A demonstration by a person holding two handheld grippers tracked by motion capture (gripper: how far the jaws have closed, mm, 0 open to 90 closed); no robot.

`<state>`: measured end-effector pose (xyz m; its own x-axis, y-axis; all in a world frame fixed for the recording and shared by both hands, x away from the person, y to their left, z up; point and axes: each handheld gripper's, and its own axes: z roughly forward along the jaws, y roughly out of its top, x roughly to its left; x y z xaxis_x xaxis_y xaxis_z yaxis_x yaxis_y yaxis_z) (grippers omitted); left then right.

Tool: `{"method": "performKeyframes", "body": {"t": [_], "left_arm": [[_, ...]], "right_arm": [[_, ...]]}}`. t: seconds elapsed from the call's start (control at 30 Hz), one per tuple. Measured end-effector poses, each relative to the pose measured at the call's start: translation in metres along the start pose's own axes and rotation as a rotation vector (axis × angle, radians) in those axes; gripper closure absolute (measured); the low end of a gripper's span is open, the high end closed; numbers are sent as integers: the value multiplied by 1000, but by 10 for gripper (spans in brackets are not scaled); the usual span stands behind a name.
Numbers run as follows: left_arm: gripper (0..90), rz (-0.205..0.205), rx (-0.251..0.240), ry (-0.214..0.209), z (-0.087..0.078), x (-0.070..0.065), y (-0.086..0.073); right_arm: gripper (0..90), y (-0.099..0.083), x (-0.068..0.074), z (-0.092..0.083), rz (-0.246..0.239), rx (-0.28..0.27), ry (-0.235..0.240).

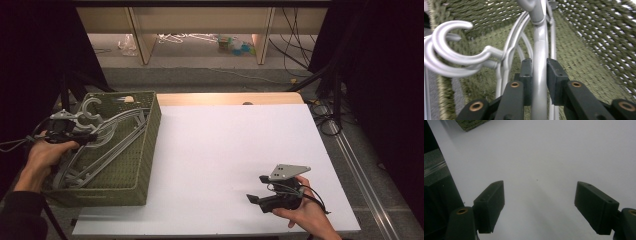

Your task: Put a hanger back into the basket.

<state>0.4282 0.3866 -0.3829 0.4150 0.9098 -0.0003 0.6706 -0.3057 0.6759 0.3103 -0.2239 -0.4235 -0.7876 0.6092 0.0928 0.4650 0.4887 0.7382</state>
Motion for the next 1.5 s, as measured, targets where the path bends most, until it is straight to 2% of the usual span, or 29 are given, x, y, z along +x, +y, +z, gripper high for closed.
{"method": "performKeyframes", "body": {"t": [0.17, 0.2, 0.27, 0.3, 0.47, 0.57, 0.63, 0.7, 0.77, 0.87, 0.93, 1.07, 1.1, 1.17, 1.2, 1.23, 1.27, 1.33, 1.5], "left_arm": [[729, -27, 10, 4, 2, 6, 0], [724, -52, -4, 13, 3, 5, -1], [709, -42, 11, 23, 3, 7, -1], [702, -62, -6, 29, 5, 6, -1], [681, -93, 4, 41, 6, 10, -2], [636, -69, 24, 83, 5, 10, -3], [590, -85, 35, 101, 3, 11, -3], [524, -111, 23, 146, -1, 12, -2], [497, -131, 3, 160, -4, 12, -1], [462, -135, -36, 150, -12, 8, 2], [455, -99, -29, 132, -17, 4, 4], [434, -79, -58, 92, -23, -6, 7], [429, -77, -65, 79, -24, -8, 8], [411, -128, -134, 22, -26, -16, 9], [413, -129, -161, 0, -29, -22, 10], [407, -103, -182, -22, -33, -32, 11], [403, -103, -182, -22, -33, -32, 11], [391, -86, -223, -71, -39, -46, 13], [346, -22, -273, -89, -46, -70, 15]], "right_arm": [[253, 0, 0, 0, 0, 3, 0], [253, 0, 0, 0, 1, 3, 1], [253, 0, 0, 0, 0, 1, 0], [253, 0, 0, 0, -1, 0, 2], [254, 0, 0, 0, -4, 3, -2], [254, 0, 0, 0, 2, 1, 4], [254, 0, 0, 0, 0, 1, 1], [254, 0, 0, 0, -1, 1, -1], [254, 0, 0, 1, -2, 0, -1], [254, 0, 0, 1, 1, 1, 3], [254, 0, 0, 1, -1, -3, 3], [253, 0, 0, 0, 7, -2, 1], [253, 1, 0, 0, -4, -9, 1], [253, 0, 0, 0, 1, -8, 1], [253, 0, 0, 0, 0, -7, 3], [252, 0, 0, 1, 6, -9, 1], [252, 0, 0, 1, 6, -9, 1], [252, 0, -1, 1, 10, -7, 3], [250, 0, -1, 1, 11, -20, 4]]}}
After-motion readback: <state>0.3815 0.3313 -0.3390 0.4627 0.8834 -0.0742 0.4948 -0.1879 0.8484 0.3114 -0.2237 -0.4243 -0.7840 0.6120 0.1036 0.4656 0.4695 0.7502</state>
